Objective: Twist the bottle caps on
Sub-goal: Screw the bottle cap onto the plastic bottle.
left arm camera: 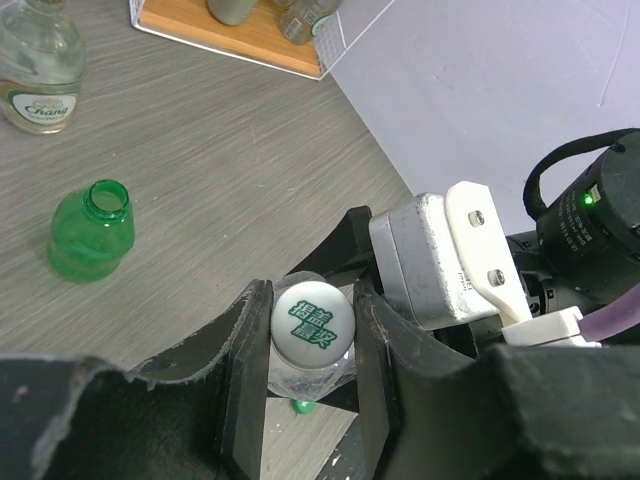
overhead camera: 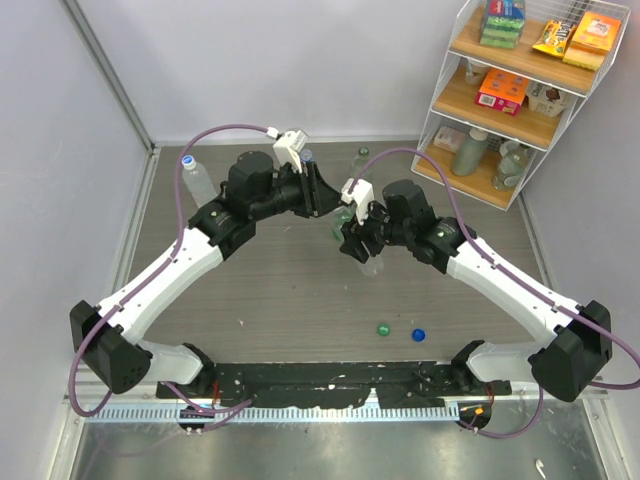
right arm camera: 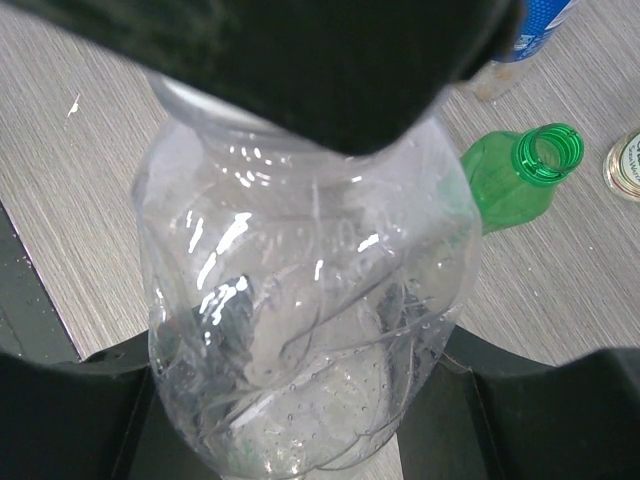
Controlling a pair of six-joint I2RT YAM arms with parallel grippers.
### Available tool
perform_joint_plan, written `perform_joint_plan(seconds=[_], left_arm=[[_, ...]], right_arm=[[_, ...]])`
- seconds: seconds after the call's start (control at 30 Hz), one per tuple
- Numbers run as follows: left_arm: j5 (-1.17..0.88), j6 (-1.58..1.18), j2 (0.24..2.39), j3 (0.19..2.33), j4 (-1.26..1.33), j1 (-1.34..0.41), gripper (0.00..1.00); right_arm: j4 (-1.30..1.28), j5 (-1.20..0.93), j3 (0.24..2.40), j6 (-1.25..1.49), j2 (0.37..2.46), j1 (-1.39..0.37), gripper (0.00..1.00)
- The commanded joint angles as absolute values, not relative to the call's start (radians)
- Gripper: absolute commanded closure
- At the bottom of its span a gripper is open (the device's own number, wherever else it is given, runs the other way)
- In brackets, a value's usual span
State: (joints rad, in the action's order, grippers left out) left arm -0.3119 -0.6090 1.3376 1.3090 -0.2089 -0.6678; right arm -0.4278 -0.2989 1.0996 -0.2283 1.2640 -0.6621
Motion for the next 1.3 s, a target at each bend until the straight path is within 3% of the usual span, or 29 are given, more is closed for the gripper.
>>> perform_joint_plan(seconds=[0.0,0.23,0.4,0.6,1.27], left_arm=[[-0.333,-0.601,1.307,1.359,-0.181,-0.677,0.66],[-0.356,-0.600,1.310,1.359,-0.180,-0.678,0.83],[-0.536,-0.568,1.307,1.333,-0.115,-0.678,0.99],[-0.902,-0.474,1.310,1.304,-0.052,-0.677,1.00],[-1.391,-0.060,1.368,1.296,-0.113,-0.675,1.00]], right_arm=[[-0.416,-0.284,1.140,-0.219,1.272,-0.667,0.99],[-0.416,-0.282,1.141,-0.216,1.275,-0.669,0.99],[-0.411,-0.418,1.134,-0.261,1.241,-0.669,0.99],[-0.390,-0.671,1.104,-0.396,1.193,-0.670,0.99],[-0.443,-1.037,1.143,-0.551,1.170,-0.669,0.99]])
